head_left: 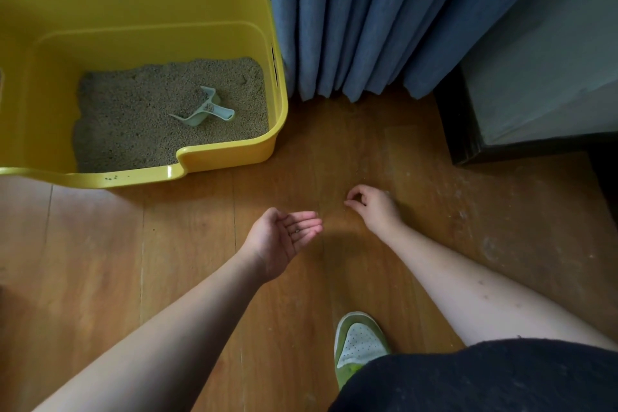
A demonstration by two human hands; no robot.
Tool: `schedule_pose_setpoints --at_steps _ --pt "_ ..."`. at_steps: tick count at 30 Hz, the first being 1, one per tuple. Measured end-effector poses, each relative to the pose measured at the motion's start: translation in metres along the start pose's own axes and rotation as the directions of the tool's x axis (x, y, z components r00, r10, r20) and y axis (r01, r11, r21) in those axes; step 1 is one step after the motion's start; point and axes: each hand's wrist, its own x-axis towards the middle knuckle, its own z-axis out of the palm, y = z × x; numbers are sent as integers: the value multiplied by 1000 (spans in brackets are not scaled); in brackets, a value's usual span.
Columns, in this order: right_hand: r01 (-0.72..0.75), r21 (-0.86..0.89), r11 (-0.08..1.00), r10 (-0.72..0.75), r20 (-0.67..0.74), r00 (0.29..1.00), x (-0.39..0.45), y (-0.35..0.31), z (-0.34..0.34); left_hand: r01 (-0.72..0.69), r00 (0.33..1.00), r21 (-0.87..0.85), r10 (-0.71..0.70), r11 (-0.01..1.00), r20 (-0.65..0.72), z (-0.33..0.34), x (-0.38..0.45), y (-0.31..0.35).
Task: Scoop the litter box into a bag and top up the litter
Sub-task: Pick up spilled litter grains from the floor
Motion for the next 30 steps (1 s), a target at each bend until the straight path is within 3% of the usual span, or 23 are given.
schedule_pose_setpoints --at_steps 16,18,21,23,25,27,28,30 --pt "38 -68 997 -36 35 999 -1 -2 4 -21 999 -11 21 1000 -27 -2 -7 4" --pt "-18 -4 1000 19 23 1000 -4 -8 1 -19 1000 -7 19 1000 -25 -2 -7 1" --pt "-170 287 943 161 55 985 -9 -15 -4 -8 1000 -5 8 1000 -13 -1 -5 -2" --pt "-280 548 788 221 174 960 -18 -20 -5 4 1000 16 -4 1000 -7 1 -5 -4" --pt "-401 821 407 180 358 916 -32 -24 -6 15 1000 38 -15 999 -6 4 -5 -4" --pt "-484 875 37 42 482 875 -43 -24 -9 20 1000 46 -20 999 -5 6 -7 -5" --pt "-515 854 -69 -32 514 857 -47 -23 -10 22 1000 44 -21 999 -5 7 -7 -6" --pt "-547 822 -160 -133 531 837 -50 -16 -8 25 1000 36 -25 999 -9 7 -8 -8"
